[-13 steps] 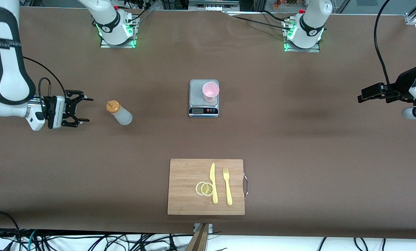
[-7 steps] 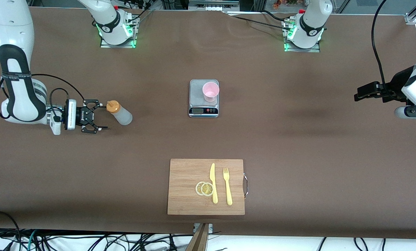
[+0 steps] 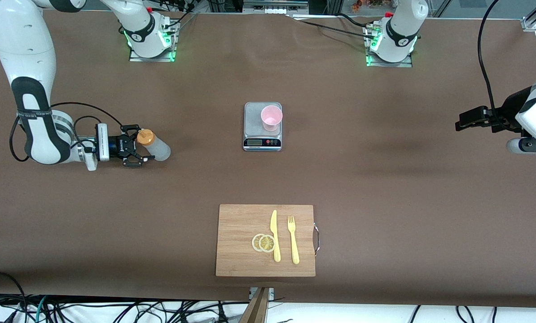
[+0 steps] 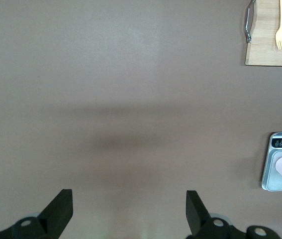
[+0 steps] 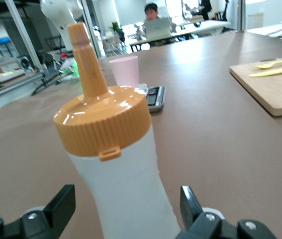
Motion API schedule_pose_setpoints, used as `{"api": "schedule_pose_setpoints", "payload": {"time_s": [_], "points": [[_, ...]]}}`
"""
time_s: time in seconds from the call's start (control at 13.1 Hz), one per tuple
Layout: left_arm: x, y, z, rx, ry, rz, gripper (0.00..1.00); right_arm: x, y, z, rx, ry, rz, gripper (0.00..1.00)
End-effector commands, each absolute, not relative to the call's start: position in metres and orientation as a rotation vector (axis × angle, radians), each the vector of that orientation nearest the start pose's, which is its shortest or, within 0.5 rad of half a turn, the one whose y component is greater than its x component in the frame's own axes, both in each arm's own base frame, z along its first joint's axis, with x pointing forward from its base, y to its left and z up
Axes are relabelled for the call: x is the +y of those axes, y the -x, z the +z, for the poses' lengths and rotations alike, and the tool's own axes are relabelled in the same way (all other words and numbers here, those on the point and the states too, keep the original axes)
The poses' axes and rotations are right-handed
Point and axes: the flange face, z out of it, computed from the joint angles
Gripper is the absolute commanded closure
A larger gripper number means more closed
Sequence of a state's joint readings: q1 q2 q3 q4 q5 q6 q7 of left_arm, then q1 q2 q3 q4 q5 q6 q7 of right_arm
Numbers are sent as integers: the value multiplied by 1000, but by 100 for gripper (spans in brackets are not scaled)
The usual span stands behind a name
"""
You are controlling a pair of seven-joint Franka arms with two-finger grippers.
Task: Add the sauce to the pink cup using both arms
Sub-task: 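Close the right gripper around the white sauce bottle, then lift the bottle with the right gripper and move it over the cup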
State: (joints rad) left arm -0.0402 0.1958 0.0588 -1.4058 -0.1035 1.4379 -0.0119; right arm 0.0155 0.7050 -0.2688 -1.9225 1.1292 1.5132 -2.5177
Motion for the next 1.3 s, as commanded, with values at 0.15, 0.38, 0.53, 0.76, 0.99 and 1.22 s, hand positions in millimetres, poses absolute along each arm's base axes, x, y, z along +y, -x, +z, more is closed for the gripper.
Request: {"api": "schedule_pose_setpoints", "payload": {"time_s": [0.15,0.38,0.53,0.76,0.99,1.22], "points": [[-4,-599,580,-2,3198,269,0,-30,-547,127,-1397,1327,-769,86],[-10,-599,580,11,3201,270,0,-5,-569,154,-1361,1360,-647,88],[-7,-599,580,4,3201,269,0,27,-591,192,-1409,1394,-483,88],[-6,-599,579,4,3201,271,0,88,-597,245,-1534,1479,-278,88],[-4,-600,579,-1,3204,271,0,150,-589,291,-1708,1596,-69,88],[-3,-600,579,-4,3205,271,0,216,-570,327,-1830,1767,153,87]]}}
